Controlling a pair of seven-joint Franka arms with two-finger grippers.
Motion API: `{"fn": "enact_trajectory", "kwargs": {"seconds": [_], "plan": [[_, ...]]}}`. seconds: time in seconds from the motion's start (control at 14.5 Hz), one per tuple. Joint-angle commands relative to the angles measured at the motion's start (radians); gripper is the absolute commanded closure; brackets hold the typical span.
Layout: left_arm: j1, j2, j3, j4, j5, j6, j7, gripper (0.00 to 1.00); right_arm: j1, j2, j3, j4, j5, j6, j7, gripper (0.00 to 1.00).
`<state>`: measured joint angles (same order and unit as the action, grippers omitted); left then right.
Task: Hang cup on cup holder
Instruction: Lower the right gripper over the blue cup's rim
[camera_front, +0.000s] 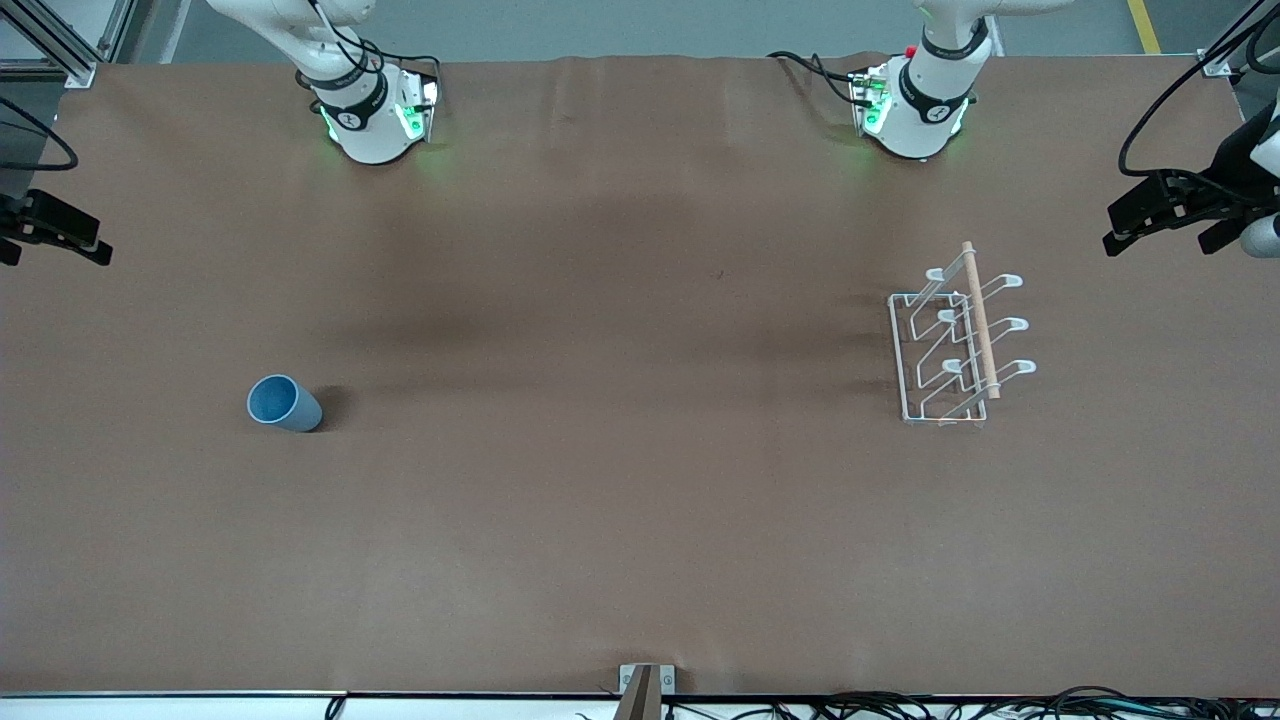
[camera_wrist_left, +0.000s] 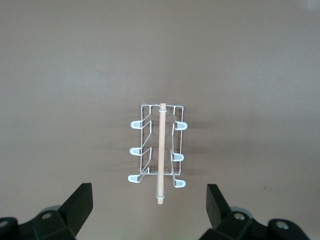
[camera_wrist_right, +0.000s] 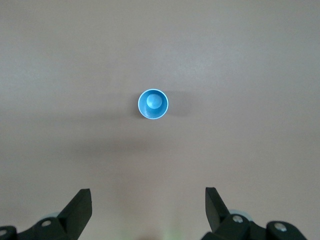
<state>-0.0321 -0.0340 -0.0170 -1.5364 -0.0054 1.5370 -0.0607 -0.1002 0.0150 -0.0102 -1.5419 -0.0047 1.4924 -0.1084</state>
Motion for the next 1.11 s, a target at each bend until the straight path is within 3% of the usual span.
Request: {"fn": "enact_trajectory", "kwargs": {"seconds": [0.0, 0.41, 1.04], "plan": [[0.006, -0.014, -0.003, 0.001, -0.008, -0.012, -0.001, 0.00, -0.016, 0.049, 0.007, -0.094, 0.002, 0.104, -0.022, 0.00], [0.008, -0.015, -0.003, -0.005, -0.036, -0.012, 0.018, 0.00, -0.042, 0.163, 0.007, -0.358, 0.002, 0.526, -0.099, 0.00], [0.004, -0.014, -0.003, -0.014, -0.036, -0.012, 0.019, 0.00, -0.044, 0.319, 0.007, -0.530, 0.002, 0.891, -0.148, 0.00]]}}
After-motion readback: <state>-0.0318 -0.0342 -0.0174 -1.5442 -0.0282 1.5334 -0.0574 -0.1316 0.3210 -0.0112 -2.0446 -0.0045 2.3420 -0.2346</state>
